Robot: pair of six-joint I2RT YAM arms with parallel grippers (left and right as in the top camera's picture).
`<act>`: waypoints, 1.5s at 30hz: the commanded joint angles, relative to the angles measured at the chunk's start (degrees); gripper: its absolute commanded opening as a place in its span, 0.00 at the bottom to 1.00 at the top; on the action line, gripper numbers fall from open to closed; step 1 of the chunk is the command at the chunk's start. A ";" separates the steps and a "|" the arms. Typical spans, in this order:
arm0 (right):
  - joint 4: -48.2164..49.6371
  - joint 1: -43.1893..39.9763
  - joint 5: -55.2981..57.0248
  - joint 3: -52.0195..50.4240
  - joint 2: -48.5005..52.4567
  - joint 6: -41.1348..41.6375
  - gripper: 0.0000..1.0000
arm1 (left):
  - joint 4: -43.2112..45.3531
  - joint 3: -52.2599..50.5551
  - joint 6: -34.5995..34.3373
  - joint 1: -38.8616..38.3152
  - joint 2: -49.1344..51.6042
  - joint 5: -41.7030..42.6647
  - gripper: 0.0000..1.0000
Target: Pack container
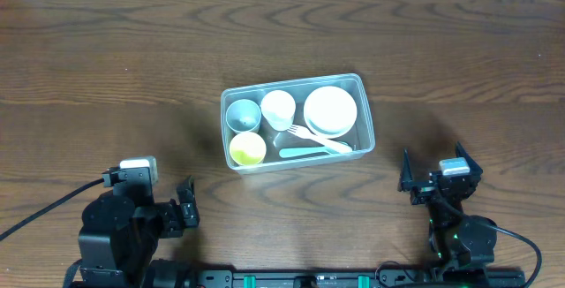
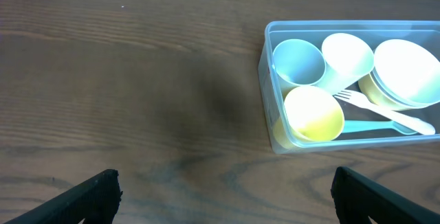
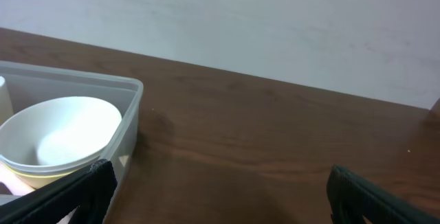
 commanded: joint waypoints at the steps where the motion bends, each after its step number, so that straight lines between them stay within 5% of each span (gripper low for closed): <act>1: -0.31 -0.33 0.96 -0.09 -0.39 1.57 0.99 | 0.07 0.00 -0.28 -0.28 -0.17 -0.11 0.98; 30: -0.31 -0.33 0.96 -0.09 -0.39 1.57 0.99 | -1.75 -4.57 1.03 1.79 -3.78 -0.68 0.98; 45: -0.31 -0.33 0.96 -0.09 -0.39 1.57 0.99 | 40.00 -37.81 5.22 3.28 -21.84 -0.72 0.98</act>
